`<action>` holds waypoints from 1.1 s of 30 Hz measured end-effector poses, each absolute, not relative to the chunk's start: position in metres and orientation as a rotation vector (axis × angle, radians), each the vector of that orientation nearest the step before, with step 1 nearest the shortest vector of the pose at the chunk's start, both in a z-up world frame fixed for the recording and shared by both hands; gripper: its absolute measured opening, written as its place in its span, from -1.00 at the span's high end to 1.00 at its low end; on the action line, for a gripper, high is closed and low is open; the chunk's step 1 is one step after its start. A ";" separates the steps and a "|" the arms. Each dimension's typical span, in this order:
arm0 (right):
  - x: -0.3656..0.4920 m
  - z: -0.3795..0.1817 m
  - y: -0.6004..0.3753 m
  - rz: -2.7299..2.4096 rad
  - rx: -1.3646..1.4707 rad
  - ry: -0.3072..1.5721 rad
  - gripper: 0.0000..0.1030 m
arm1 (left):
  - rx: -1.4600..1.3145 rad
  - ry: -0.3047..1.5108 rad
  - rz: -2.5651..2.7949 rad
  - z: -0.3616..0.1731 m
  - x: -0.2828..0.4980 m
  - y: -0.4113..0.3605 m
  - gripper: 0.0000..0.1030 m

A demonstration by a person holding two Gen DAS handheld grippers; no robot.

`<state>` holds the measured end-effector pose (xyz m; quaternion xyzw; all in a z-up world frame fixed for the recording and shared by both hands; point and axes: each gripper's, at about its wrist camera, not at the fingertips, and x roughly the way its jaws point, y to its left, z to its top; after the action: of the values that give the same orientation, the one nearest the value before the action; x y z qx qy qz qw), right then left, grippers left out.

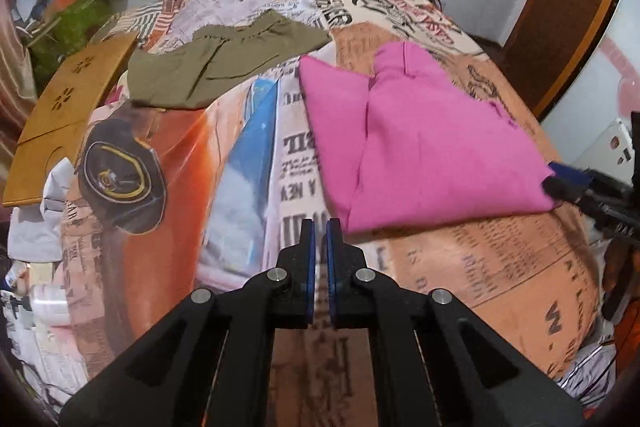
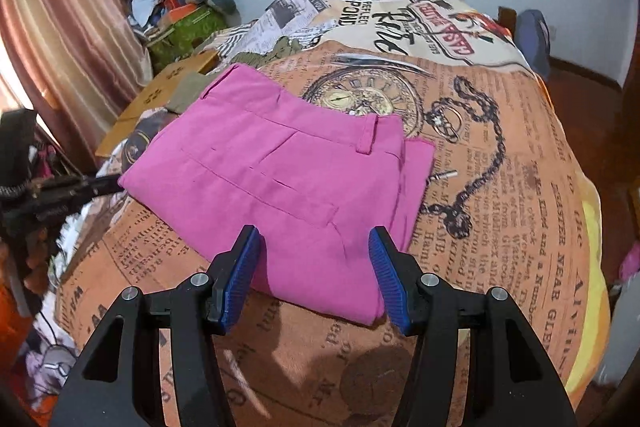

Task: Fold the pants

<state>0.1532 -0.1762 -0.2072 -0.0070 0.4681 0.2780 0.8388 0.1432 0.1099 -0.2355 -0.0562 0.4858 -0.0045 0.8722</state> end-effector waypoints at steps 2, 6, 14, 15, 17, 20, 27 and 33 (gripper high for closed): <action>0.151 -0.201 -0.180 0.577 -0.027 0.977 -0.02 | -0.104 1.010 -0.015 -0.230 0.145 0.112 0.91; 0.157 -0.189 -0.188 0.558 -0.014 0.946 -0.02 | -0.088 0.949 -0.042 -0.201 0.154 0.109 0.88; 0.177 -0.182 -0.167 0.605 -0.003 0.918 -0.02 | -0.048 0.900 -0.179 -0.175 0.203 0.061 0.17; 0.178 -0.184 -0.161 0.619 -0.009 0.921 -0.02 | -0.044 0.908 -0.192 -0.178 0.209 0.054 0.17; 0.181 -0.191 -0.149 0.646 -0.031 0.932 -0.02 | -0.035 0.943 -0.215 -0.190 0.222 0.040 0.17; 0.185 -0.207 -0.138 0.672 -0.058 0.971 -0.02 | -0.030 1.009 -0.221 -0.217 0.239 0.030 0.17; 0.191 -0.219 -0.150 0.714 -0.027 1.023 -0.02 | -0.006 1.007 -0.238 -0.242 0.244 0.032 0.16; 0.180 -0.215 -0.166 0.669 -0.044 1.029 -0.05 | 0.035 0.987 -0.231 -0.234 0.234 0.034 0.16</action>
<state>0.1804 -0.1659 -0.2154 -0.0209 0.4829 0.3139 0.8172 0.2340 0.0339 -0.2340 0.0168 0.4725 -0.1107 0.8742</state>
